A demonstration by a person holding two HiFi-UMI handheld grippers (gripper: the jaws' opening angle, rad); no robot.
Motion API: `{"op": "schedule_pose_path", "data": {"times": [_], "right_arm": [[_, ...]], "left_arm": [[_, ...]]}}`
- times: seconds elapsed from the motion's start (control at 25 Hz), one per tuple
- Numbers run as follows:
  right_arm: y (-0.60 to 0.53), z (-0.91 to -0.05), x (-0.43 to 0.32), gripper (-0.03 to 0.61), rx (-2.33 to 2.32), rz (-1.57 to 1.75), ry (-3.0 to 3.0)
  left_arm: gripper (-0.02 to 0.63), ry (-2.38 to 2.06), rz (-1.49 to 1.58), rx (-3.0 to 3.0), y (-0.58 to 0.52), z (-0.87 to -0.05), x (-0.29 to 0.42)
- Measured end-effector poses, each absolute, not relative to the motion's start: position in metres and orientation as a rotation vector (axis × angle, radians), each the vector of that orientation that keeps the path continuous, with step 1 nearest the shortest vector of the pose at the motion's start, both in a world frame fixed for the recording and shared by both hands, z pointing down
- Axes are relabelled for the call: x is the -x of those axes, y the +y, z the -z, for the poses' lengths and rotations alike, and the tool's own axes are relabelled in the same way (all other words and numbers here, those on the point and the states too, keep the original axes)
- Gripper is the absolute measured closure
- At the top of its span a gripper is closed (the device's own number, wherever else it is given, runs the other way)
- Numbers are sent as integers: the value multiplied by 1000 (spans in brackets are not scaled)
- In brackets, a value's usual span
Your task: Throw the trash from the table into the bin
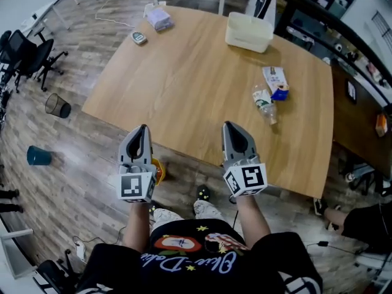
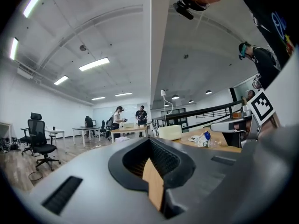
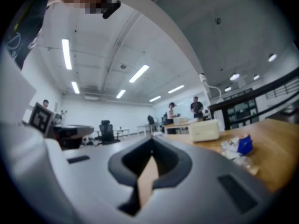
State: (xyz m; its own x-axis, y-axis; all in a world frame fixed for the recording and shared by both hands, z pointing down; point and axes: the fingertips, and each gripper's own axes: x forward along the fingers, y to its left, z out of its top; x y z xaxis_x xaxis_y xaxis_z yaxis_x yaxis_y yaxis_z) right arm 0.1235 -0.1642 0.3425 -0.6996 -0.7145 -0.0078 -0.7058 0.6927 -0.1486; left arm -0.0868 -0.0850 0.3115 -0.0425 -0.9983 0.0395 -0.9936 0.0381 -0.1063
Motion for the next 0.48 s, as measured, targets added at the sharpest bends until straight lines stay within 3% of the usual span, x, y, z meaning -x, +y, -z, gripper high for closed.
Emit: {"op": "schedule_pose_path", "data": {"times": [0.48], "right_arm": [[-186,-322,-230,572,1390,159,2728]], "left_arm": [[603,1949,146,2282,-141,-295,-23]]}}
